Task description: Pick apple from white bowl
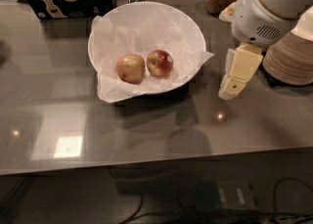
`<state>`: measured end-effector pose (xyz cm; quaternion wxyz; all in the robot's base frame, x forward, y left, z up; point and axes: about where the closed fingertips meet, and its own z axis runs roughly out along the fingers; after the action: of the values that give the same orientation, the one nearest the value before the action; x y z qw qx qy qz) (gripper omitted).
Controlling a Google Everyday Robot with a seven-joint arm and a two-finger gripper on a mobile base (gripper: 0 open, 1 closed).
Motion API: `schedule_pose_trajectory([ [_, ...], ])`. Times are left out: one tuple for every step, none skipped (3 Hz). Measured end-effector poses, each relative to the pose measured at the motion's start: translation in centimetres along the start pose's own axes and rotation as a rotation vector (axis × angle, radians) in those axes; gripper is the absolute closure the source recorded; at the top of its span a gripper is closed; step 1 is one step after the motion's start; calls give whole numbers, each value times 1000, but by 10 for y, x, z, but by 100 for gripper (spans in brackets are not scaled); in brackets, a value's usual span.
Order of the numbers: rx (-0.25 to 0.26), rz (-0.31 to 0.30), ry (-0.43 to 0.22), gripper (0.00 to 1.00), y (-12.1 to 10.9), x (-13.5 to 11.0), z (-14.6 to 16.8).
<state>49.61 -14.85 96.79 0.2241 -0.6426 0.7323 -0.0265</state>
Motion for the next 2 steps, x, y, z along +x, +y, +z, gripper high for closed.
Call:
schedule_pose_trajectory([
  [-2,-44,-53,0,-12,-25,15],
  [-2,-44,-53,0,-12,-26,15],
])
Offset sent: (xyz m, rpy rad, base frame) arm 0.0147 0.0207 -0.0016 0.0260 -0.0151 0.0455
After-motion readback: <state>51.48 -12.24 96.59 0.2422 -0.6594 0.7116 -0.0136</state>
